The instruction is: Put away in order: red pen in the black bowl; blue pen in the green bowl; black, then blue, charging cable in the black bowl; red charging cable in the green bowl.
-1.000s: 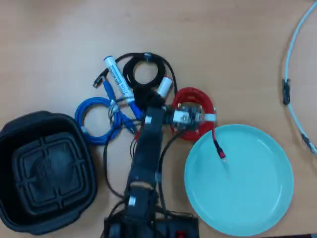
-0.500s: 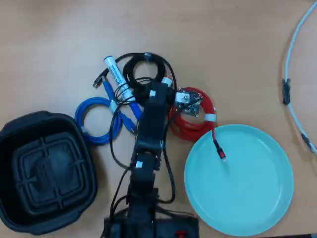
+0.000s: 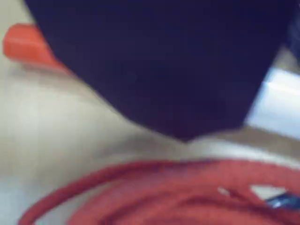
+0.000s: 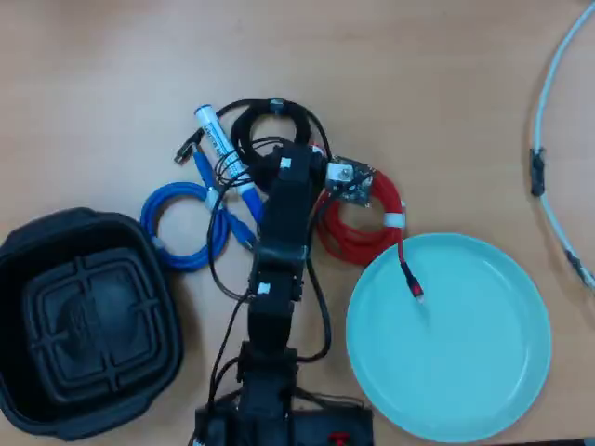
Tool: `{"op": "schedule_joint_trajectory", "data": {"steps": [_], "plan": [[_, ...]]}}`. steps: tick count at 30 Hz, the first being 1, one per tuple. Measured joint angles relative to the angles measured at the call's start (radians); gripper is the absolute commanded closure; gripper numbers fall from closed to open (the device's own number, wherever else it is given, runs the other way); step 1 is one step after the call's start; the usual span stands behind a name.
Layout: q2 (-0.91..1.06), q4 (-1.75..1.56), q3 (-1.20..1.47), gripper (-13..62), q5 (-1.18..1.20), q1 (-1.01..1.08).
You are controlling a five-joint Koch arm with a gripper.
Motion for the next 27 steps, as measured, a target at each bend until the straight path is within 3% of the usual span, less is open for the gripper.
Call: {"op": "schedule_joint_trajectory", "data": {"steps": [27], "plan": [[-0.153, 0.029, -0.051, -8.7, -0.002, 0.035]]}}
